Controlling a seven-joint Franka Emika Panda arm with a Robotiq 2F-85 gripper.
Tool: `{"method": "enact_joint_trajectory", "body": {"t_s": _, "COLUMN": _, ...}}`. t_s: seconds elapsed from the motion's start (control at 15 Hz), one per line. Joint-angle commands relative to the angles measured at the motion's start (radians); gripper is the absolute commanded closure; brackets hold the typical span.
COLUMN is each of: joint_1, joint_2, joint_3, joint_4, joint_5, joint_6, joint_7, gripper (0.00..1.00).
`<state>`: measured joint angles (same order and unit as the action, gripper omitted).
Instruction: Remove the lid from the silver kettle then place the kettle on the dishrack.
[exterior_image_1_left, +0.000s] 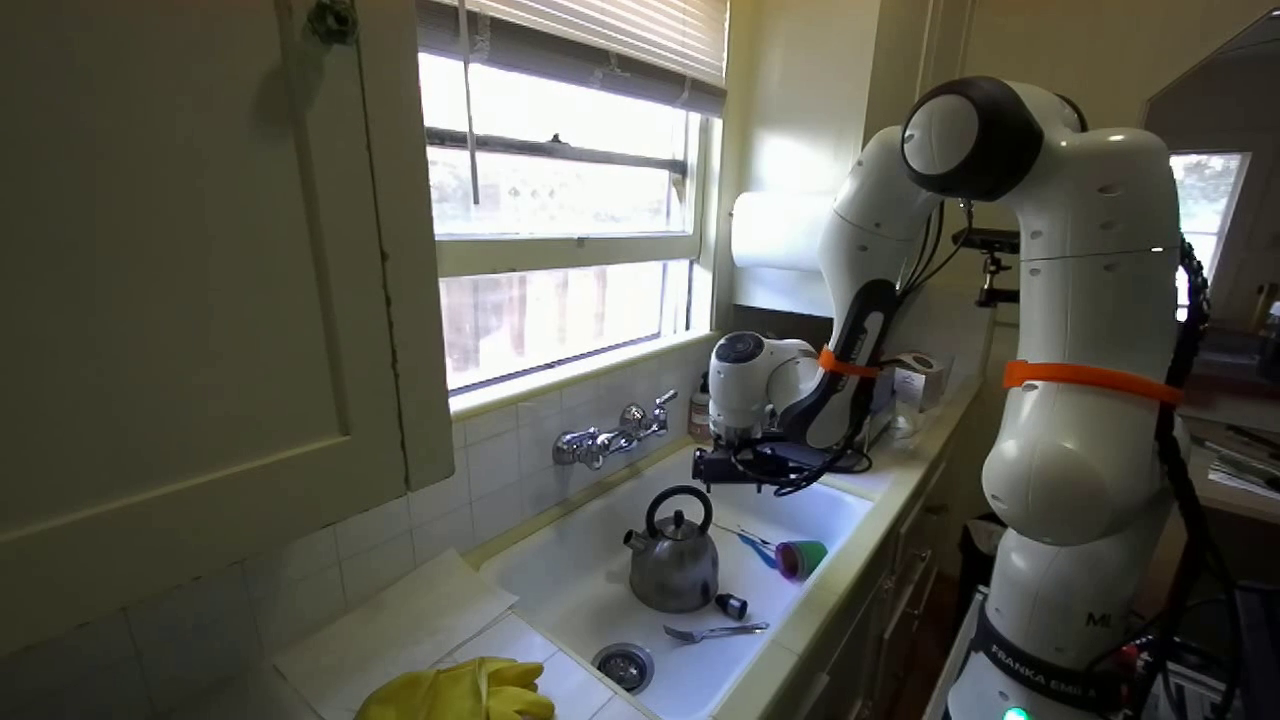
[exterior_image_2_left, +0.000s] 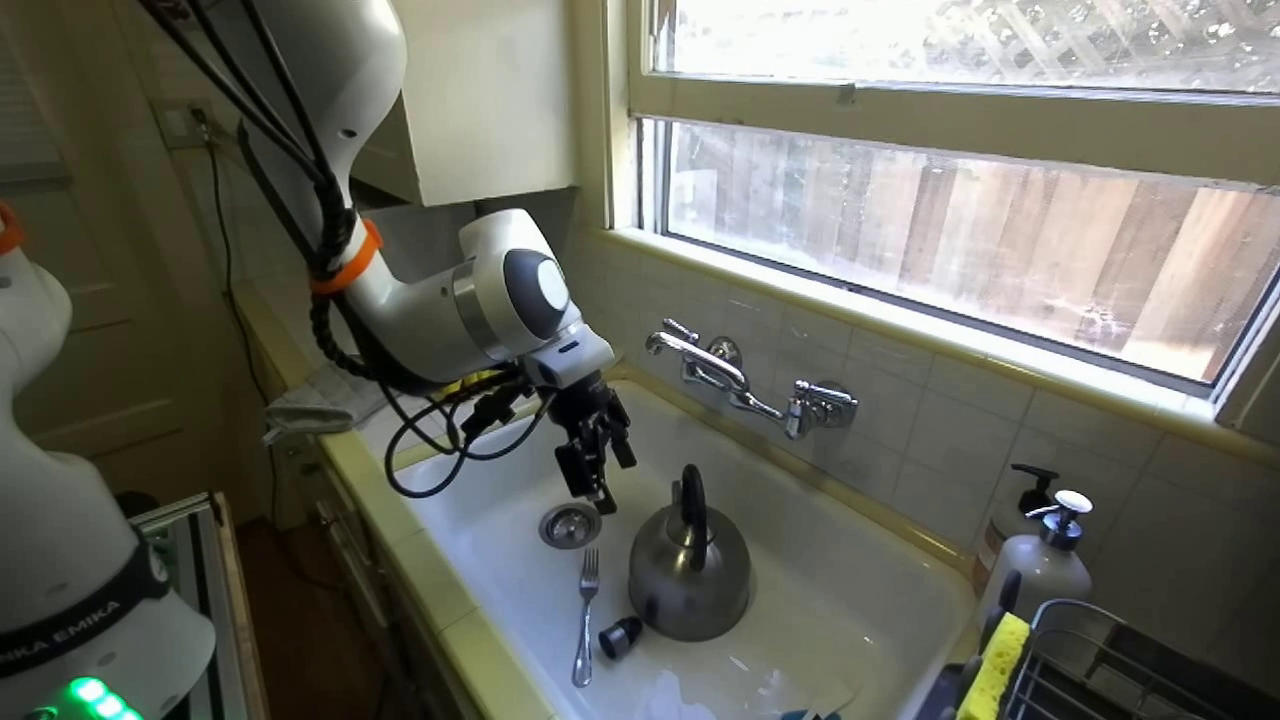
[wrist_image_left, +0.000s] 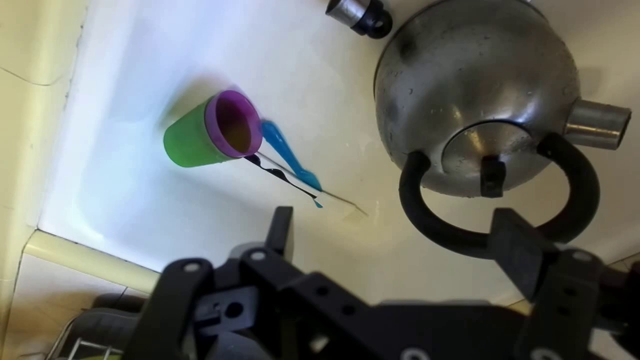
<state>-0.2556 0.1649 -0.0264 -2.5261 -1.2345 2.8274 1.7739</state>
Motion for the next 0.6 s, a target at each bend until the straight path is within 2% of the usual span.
{"method": "enact_joint_trajectory", "body": {"t_s": 0.0, "joint_1": 0.000, "joint_2": 0.000, "joint_3": 0.000, "joint_4": 0.000, "joint_5": 0.000, "joint_6": 0.000, "joint_7": 0.000, "gripper": 0.00}}
{"method": "enact_joint_trajectory", "body": {"t_s": 0.53, "joint_1": 0.003, "joint_2": -0.006, "joint_3": -0.002, "joint_4": -0.002, "joint_5": -0.018, "joint_6": -0.001, "joint_7": 0.012, "gripper": 0.00}}
